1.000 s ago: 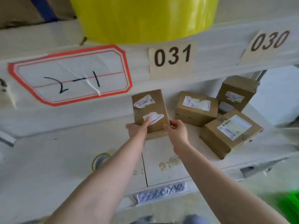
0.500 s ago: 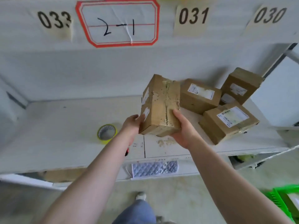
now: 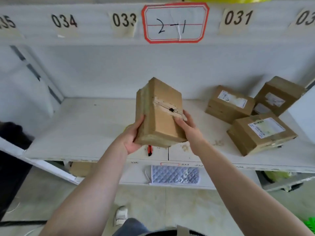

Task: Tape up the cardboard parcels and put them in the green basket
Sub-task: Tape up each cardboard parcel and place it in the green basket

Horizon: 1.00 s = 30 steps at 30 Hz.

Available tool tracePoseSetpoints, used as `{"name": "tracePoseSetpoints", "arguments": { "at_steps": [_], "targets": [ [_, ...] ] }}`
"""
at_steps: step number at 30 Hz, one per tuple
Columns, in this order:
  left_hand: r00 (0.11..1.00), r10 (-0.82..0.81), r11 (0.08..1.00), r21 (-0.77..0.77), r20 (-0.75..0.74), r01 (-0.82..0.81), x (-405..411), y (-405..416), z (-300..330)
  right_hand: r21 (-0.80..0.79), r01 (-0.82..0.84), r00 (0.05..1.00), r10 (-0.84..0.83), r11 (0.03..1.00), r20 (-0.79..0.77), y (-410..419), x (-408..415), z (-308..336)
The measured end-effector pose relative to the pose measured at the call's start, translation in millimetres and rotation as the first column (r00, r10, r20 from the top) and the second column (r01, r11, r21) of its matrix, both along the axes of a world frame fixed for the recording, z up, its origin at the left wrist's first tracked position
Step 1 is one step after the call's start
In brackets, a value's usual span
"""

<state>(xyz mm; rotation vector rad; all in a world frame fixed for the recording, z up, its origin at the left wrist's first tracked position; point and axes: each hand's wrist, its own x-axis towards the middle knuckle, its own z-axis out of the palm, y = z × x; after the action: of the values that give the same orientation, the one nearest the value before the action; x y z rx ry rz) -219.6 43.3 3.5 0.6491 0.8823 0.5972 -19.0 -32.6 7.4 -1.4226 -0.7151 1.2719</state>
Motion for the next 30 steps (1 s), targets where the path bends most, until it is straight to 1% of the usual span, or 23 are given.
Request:
{"name": "tracePoseSetpoints", "arguments": {
  "at_steps": [2, 3, 4, 5, 6, 8, 9, 10, 11, 12, 13, 14, 16, 18, 22, 23, 25, 26, 28, 29, 30],
  "targets": [
    [0.996, -0.07, 0.997, -0.011, 0.048, 0.07, -16, 3, -12, -0.016, -0.055, 0.98, 0.051, 0.998, -0.194, 5, -10, 0],
    [0.995, -0.091, 0.996, 0.01, 0.038, 0.091, -23, 5, -15, -0.006, -0.08, 0.96, 0.076, 0.997, -0.268, 9, -17, -1],
    [0.995, -0.1, 0.995, 0.032, 0.008, 0.099, -31, 9, -15, 0.007, -0.094, 0.95, 0.092, 0.996, -0.298, 14, -26, -3],
    [0.996, -0.079, 0.995, 0.06, -0.05, 0.082, -41, 14, -15, 0.024, -0.093, 0.952, 0.097, 0.995, -0.289, 22, -35, -5],
    [0.994, -0.026, 0.996, 0.087, -0.109, 0.035, -52, 20, -15, 0.041, -0.079, 0.961, 0.087, 0.996, -0.262, 29, -47, -6],
    [0.967, 0.154, 0.98, 0.157, -0.205, -0.122, -80, 39, -19, 0.045, -0.038, 0.981, 0.046, 0.998, -0.189, 48, -77, -9],
    [0.952, 0.215, 0.968, 0.176, -0.216, -0.178, -95, 49, -18, 0.05, -0.026, 0.987, 0.033, 0.998, -0.156, 59, -94, -10],
    [0.948, 0.236, 0.964, 0.171, -0.212, -0.201, -110, 59, -16, 0.055, -0.017, 0.991, 0.024, 0.998, -0.132, 70, -114, -12],
    [0.95, 0.217, 0.97, 0.16, -0.223, -0.184, -125, 69, -14, 0.055, -0.014, 0.994, 0.019, 0.998, -0.105, 81, -134, -14],
    [0.95, 0.166, 0.98, 0.15, -0.265, -0.129, -139, 79, -9, 0.049, -0.017, 0.998, 0.02, 0.999, -0.066, 93, -156, -17],
    [0.935, 0.093, 0.987, 0.152, -0.341, -0.043, -153, 90, -6, 0.043, -0.023, 0.999, 0.024, 0.999, -0.024, 104, -177, -21],
    [0.905, 0.033, 0.987, 0.157, -0.424, 0.038, -166, 101, -4, 0.042, -0.028, 1.0, 0.028, 0.999, 0.007, 114, -198, -25],
    [0.833, 0.012, 0.978, 0.181, -0.552, 0.106, -190, 123, -9, 0.051, -0.026, 0.999, 0.024, 0.998, 0.031, 133, -233, -34],
    [0.809, 0.023, 0.979, 0.178, -0.588, 0.101, -209, 141, -20, 0.016, -0.015, 0.998, 0.014, 1.0, 0.054, 149, -256, -45],
    [0.816, -0.061, 0.989, 0.074, -0.575, 0.127, -230, 157, -50, -0.157, -0.025, 0.993, 0.042, 0.987, 0.111, 162, -276, -67],
    [0.812, -0.087, 0.987, 0.058, -0.578, 0.147, -234, 160, -57, -0.198, -0.027, 0.987, 0.058, 0.98, 0.153, 162, -279, -72],
    [0.793, -0.123, 0.983, 0.039, -0.597, 0.182, -239, 165, -71, -0.256, 0.023, 0.936, 0.07, 0.967, 0.345, 163, -277, -82],
    [0.783, -0.136, 0.982, 0.025, -0.607, 0.189, -240, 167, -78, -0.264, 0.087, 0.881, 0.05, 0.961, 0.471, 163, -272, -85],
    [0.776, -0.16, 0.98, -0.005, -0.61, 0.198, -239, 169, -87, -0.266, 0.183, 0.729, 0.051, 0.946, 0.683, 162, -251, -93],
    [0.773, -0.171, 0.978, -0.008, -0.611, 0.21, -237, 168, -90, -0.296, 0.17, 0.647, 0.12, 0.94, 0.753, 162, -239, -98],
    [0.776, -0.18, 0.975, -0.006, -0.604, 0.222, -235, 168, -91, -0.351, 0.123, 0.557, 0.228, 0.928, 0.799, 160, -227, -102]
  ]
}}
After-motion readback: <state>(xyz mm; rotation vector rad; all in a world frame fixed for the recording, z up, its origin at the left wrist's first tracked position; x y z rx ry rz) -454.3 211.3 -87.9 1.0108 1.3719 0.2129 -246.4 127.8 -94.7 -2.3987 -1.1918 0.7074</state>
